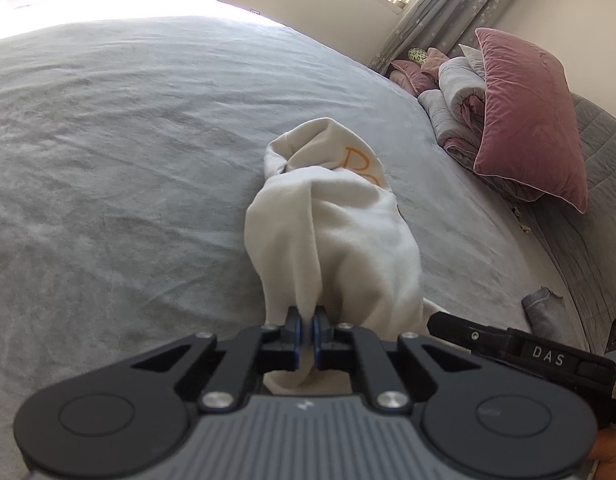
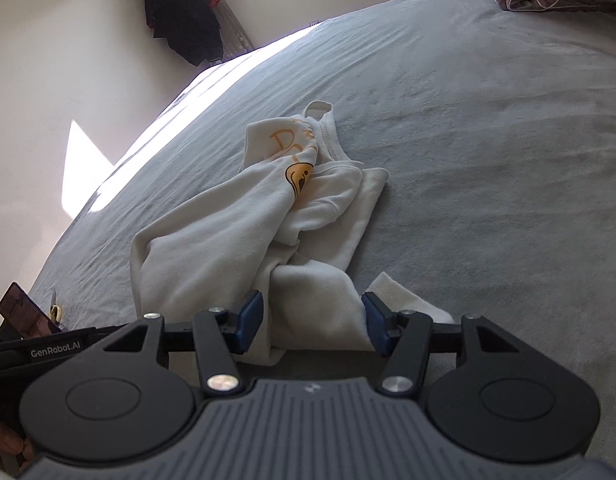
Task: Fold clothes
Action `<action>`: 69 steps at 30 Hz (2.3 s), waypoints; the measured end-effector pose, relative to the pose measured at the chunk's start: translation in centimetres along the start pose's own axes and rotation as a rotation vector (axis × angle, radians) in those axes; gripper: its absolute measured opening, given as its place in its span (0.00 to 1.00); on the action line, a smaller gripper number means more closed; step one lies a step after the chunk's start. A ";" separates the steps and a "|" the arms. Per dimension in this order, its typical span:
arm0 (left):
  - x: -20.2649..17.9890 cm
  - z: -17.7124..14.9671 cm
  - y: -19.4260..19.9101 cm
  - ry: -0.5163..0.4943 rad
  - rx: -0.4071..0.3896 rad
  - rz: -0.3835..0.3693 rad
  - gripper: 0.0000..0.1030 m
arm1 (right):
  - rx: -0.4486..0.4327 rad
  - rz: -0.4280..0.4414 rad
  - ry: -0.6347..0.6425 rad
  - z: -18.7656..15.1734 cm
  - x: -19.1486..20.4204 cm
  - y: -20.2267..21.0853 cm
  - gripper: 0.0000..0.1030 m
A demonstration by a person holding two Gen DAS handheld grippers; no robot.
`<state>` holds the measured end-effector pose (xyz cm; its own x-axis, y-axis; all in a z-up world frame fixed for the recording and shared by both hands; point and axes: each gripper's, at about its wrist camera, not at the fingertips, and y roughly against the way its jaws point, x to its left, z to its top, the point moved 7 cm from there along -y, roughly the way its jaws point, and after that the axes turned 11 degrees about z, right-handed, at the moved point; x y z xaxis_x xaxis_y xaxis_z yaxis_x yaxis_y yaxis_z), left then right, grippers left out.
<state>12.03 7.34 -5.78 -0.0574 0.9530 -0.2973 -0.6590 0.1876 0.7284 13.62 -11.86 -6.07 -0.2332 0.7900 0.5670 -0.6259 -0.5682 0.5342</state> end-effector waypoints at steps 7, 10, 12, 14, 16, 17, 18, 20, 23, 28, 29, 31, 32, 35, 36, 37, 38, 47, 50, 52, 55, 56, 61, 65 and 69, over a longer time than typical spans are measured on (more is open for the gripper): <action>-1.6 0.3 1.1 -0.053 -0.078 -0.009 0.04 | -0.005 0.044 -0.013 -1.6 1.7 1.1 0.57; -1.9 0.4 1.4 -0.053 -0.090 -0.037 0.04 | -0.047 0.060 -0.046 -2.6 1.8 1.4 0.59; -1.9 0.5 1.7 -0.045 -0.096 -0.055 0.04 | -0.065 0.074 -0.072 -3.5 1.5 1.2 0.60; -2.0 0.5 2.0 -0.038 -0.106 -0.076 0.04 | -0.051 0.069 -0.091 -4.0 1.2 0.8 0.60; -2.2 0.5 2.5 -0.038 -0.114 -0.094 0.03 | -0.043 0.061 -0.086 -4.0 1.3 0.8 0.60; -2.3 0.5 2.6 -0.036 -0.115 -0.104 0.03 | -0.048 0.064 -0.074 -3.9 1.5 0.9 0.60; -2.4 0.5 2.8 -0.035 -0.116 -0.114 0.03 | -0.054 0.068 -0.061 -3.7 1.7 1.1 0.60; -2.5 0.4 3.1 -0.029 -0.119 -0.128 0.03 | -0.065 0.075 -0.046 -3.5 2.0 1.5 0.61; -2.6 0.3 3.6 -0.015 -0.122 -0.152 0.03 | -0.072 0.090 -0.044 -3.3 2.3 1.8 0.62; -3.2 0.2 5.0 -0.015 -0.146 -0.203 0.03 | -0.058 0.120 -0.045 -3.5 2.7 1.7 0.62; -3.3 0.2 5.1 -0.015 -0.150 -0.215 0.03 | -0.058 0.128 -0.048 -3.4 2.8 1.7 0.62; -3.6 0.2 5.4 -0.015 -0.158 -0.236 0.03 | -0.057 0.153 -0.066 -3.3 3.0 1.7 0.63; -3.7 0.3 5.5 -0.010 -0.159 -0.247 0.03 | -0.057 0.165 -0.077 -3.3 3.1 1.8 0.62; -3.6 0.6 5.4 0.034 -0.134 -0.294 0.03 | -0.066 0.198 -0.103 -3.0 3.4 2.1 0.63; -3.5 0.6 5.2 0.055 -0.119 -0.311 0.03 | -0.072 0.207 -0.110 -2.9 3.4 2.2 0.63; -3.4 0.6 5.1 0.071 -0.111 -0.319 0.03 | -0.076 0.216 -0.118 -2.8 3.5 2.2 0.63; -3.3 0.6 4.9 0.084 -0.109 -0.319 0.03 | -0.078 0.226 -0.128 -2.8 3.5 2.3 0.63; -4.1 0.0 4.1 0.076 -0.091 -0.316 0.03 | -0.047 0.304 -0.218 -3.5 4.0 1.5 0.64; -4.5 -0.1 4.1 0.053 -0.105 -0.298 0.03 | -0.056 0.295 -0.219 -3.6 3.8 1.2 0.61; -4.5 0.0 4.4 0.037 -0.133 -0.271 0.03 | -0.065 0.264 -0.200 -3.6 3.5 1.2 0.23; -4.2 0.4 4.4 0.020 -0.142 -0.245 0.03 | -0.083 0.184 -0.147 -3.3 3.1 1.7 0.13; -4.0 0.5 4.5 0.016 -0.144 -0.237 0.03 | -0.092 0.161 -0.130 -3.2 3.0 1.9 0.12; -3.1 1.3 5.4 -0.007 -0.203 -0.169 0.03 | -0.183 0.012 0.008 -1.6 2.9 4.1 0.11; -1.8 2.1 6.5 -0.027 -0.249 -0.127 0.03 | -0.259 -0.062 0.067 0.2 1.6 6.1 0.10; -1.7 2.1 6.9 -0.039 -0.237 -0.142 0.03 | -0.269 -0.044 0.098 1.2 1.5 7.1 0.09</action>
<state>9.17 7.53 1.07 0.0739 0.9303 -0.3592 -0.8157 0.2636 0.5149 9.74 -14.97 -0.68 -0.2641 0.8382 0.4772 -0.8086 -0.4621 0.3641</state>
